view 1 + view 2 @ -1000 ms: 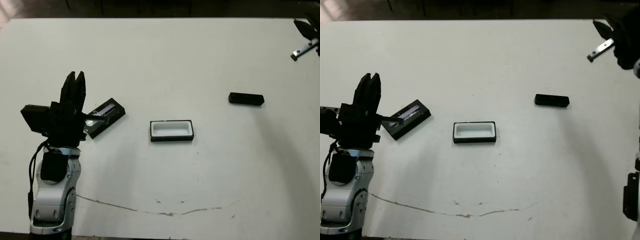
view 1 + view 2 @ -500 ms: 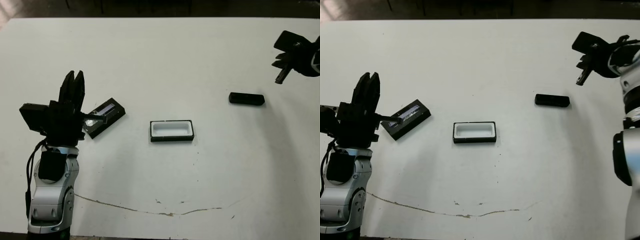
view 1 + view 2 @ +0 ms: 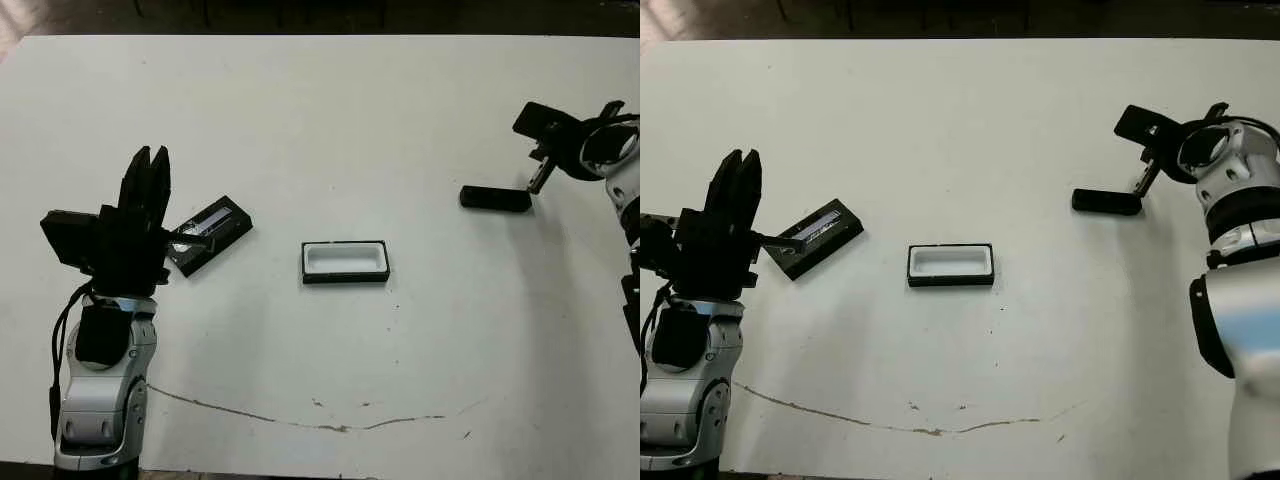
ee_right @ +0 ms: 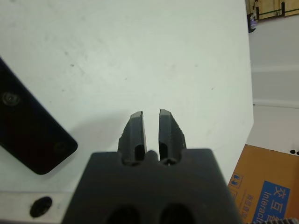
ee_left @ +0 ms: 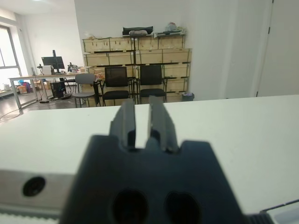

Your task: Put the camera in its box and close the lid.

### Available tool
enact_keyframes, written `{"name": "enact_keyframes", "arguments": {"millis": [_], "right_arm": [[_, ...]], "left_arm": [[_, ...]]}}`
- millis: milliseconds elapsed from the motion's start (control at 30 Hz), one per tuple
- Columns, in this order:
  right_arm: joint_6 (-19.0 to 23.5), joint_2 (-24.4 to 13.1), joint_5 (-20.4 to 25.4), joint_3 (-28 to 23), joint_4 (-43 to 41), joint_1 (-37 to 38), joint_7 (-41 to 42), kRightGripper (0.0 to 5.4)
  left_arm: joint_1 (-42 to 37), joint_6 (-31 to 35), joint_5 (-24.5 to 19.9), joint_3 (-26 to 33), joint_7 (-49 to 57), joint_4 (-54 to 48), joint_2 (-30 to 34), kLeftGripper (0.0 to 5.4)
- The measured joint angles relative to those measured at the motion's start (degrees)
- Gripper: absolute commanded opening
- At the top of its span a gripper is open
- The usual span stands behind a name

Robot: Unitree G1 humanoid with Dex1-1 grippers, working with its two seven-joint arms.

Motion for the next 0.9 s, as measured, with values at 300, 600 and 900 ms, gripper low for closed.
{"name": "enact_keyframes", "arguments": {"millis": [300, 600, 900], "right_arm": [[-1.07, 0.44, -0.03, -0.11, -0.02, 3.28, -1.38, 0.0], [-1.82, 0.5, -0.1, 0.55, -0.39, 3.59, -0.64, 0.0], [-2.8, 0.5, -0.08, 0.71, -1.26, 4.04, 0.41, 0.0]], "left_arm": [[0.9, 0.0, 0.12, -0.48, 0.0, -0.12, 0.0, 0.02], [1.58, 0.03, 0.34, -0.68, 0.03, -1.1, 0.0, 0.02], [1.64, -0.54, 0.3, -0.85, 0.0, -0.94, 0.0, 0.02]]}}
